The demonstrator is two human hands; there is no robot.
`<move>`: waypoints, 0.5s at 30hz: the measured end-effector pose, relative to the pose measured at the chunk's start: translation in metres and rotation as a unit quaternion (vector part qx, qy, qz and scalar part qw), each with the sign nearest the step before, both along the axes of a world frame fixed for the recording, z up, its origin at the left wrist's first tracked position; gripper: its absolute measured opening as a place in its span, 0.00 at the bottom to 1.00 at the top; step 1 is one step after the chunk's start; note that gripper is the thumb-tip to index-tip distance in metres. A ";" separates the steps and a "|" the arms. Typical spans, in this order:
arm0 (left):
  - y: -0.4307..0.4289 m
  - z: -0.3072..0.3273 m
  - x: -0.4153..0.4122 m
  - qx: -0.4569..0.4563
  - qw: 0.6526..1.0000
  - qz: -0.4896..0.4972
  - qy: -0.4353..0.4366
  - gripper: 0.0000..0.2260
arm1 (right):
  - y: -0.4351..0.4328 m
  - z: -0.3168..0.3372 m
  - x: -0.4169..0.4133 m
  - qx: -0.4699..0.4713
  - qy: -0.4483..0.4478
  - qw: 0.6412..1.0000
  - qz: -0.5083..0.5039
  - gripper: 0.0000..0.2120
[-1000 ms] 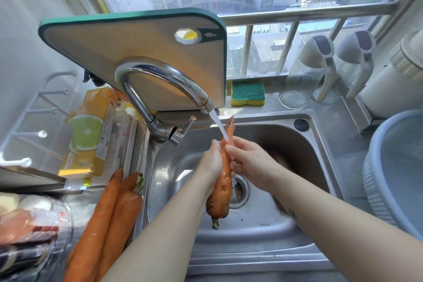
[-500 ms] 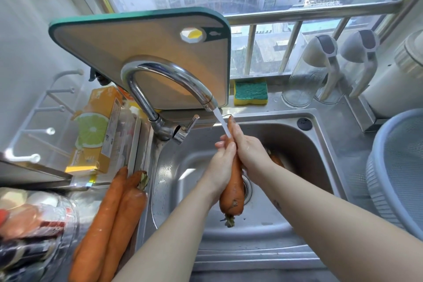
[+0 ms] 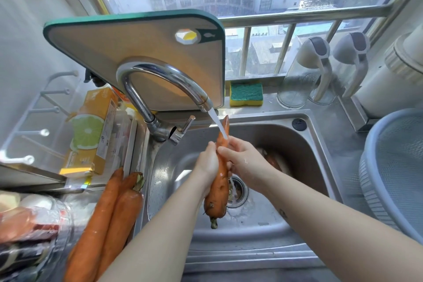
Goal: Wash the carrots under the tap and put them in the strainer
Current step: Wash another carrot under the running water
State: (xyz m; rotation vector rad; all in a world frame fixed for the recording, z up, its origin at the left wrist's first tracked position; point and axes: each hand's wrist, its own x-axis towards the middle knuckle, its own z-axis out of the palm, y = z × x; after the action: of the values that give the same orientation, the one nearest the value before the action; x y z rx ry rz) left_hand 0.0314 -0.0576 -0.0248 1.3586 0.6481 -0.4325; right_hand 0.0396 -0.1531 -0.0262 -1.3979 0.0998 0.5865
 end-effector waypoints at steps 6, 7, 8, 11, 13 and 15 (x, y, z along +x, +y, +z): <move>-0.003 -0.007 -0.009 0.003 0.998 -0.053 -0.031 0.19 | 0.018 -0.004 0.007 -0.069 0.010 0.990 -0.123 0.14; -0.004 -0.008 -0.012 -0.020 0.997 -0.063 -0.038 0.18 | 0.018 -0.003 0.008 -0.055 0.032 0.988 -0.140 0.17; -0.005 -0.009 -0.013 -0.042 0.995 -0.070 -0.050 0.18 | 0.018 -0.002 0.009 -0.045 0.049 0.987 -0.146 0.19; -0.004 -0.009 -0.017 -0.099 0.987 -0.099 -0.072 0.17 | 0.012 -0.002 0.013 -0.038 0.082 0.989 -0.121 0.24; -0.003 -0.010 -0.017 -0.093 0.984 -0.124 -0.088 0.15 | 0.007 -0.001 0.016 -0.022 0.104 0.987 -0.120 0.25; -0.002 -0.014 -0.015 -0.066 0.984 -0.127 -0.103 0.15 | 0.003 0.001 0.016 -0.018 0.108 0.987 -0.115 0.25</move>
State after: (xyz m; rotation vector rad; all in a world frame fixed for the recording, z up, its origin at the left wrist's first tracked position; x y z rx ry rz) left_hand 0.0169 -0.0594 -0.0392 1.3419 0.2721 -0.5219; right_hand 0.0551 -0.1497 -0.0252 -1.3322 0.4420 0.5419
